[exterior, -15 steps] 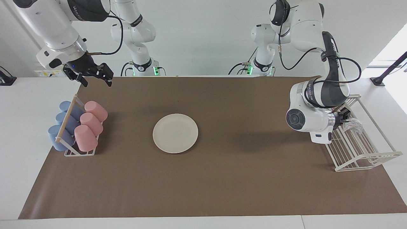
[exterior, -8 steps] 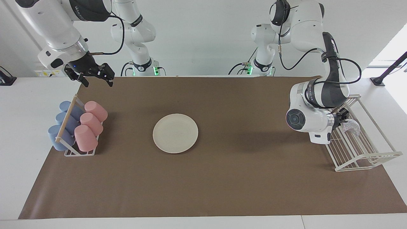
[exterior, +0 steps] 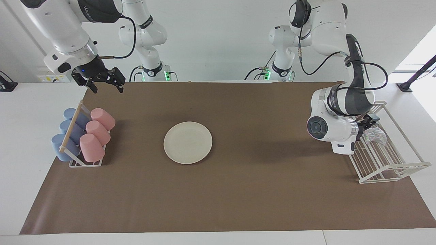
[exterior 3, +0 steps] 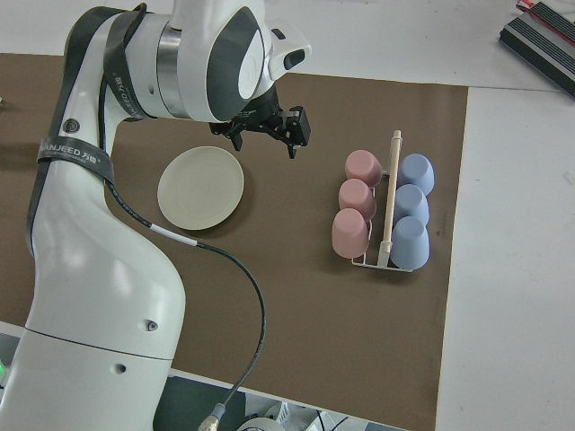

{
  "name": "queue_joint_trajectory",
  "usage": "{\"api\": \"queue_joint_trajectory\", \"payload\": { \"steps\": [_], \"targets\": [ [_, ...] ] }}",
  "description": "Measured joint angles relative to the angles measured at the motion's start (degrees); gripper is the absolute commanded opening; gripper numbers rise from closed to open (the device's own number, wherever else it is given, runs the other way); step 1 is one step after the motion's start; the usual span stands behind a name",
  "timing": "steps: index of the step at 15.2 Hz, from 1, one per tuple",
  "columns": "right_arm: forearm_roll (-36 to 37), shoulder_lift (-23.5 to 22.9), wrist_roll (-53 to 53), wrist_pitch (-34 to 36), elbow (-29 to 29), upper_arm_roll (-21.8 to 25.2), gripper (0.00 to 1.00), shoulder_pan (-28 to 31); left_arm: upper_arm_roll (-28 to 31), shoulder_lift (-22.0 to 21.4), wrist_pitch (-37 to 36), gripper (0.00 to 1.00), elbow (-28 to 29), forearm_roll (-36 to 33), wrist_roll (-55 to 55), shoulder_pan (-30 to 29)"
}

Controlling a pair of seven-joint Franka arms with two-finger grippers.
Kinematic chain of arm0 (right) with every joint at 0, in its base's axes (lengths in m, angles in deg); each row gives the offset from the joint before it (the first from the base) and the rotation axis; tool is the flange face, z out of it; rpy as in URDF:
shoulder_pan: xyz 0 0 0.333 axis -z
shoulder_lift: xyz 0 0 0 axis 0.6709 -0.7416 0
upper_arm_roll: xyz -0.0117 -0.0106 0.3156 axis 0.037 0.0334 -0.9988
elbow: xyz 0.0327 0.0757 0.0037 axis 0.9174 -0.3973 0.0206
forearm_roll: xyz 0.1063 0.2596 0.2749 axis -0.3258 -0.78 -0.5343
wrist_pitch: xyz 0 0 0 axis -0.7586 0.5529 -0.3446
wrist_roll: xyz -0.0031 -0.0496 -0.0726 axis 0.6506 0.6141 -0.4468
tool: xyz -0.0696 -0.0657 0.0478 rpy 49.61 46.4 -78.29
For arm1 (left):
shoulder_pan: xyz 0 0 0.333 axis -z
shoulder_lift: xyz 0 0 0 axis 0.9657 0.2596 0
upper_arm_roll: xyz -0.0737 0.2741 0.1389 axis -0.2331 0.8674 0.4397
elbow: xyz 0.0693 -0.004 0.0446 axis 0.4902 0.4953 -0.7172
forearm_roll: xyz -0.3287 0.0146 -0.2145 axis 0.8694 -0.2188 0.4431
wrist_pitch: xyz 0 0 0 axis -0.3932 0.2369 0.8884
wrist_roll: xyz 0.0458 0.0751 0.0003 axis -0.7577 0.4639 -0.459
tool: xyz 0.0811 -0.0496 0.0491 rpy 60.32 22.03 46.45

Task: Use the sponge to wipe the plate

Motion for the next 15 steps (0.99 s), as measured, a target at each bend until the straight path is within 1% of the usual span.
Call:
{"api": "queue_joint_trajectory", "payload": {
  "steps": [2, 3, 5, 6, 9, 12, 15],
  "targets": [
    [0.0, 0.0, 0.0, 0.0, 0.0, 0.01, 1.0, 0.0, -0.01, -0.01, 0.09, 1.0, -0.01, 0.31, 0.0, 0.0],
    [0.0, 0.0, 0.0, 0.0, 0.0, 0.01, 1.0, 0.0, -0.02, -0.02, 0.3, 1.0, -0.06, 1.59, 0.0, 0.0],
    [0.0, 0.0, 0.0, 0.0, 0.0, 0.01, 1.0, 0.0, 0.06, -0.64, 1.95, 1.0, -0.5, 7.46, 0.12, -0.12],
    [0.0, 0.0, 0.0, 0.0, 0.0, 0.01, 1.0, 0.0, 0.04, -1.62, 3.16, 1.0, -0.78, 11.04, 0.1, -0.54],
    [0.0, 0.01, 0.0, 0.0, 0.0, 0.01, 1.0, 0.0, 0.07, -7.19, 4.83, 1.0, -1.43, 23.93, -5.29, -2.95],
    [0.0, 0.01, 0.0, 0.0, 0.0, 0.01, 1.0, 0.0, 0.18, -13.77, 4.8, 1.0, -1.36, 34.68, -11.37, -4.85],
    [0.0, 0.01, 0.0, 0.0, 0.0, 0.01, 1.0, 0.0, 0.22, -19.48, 4.66, 1.0, 0.54, 46.2, -17.02, -5.95]
  ]
}}
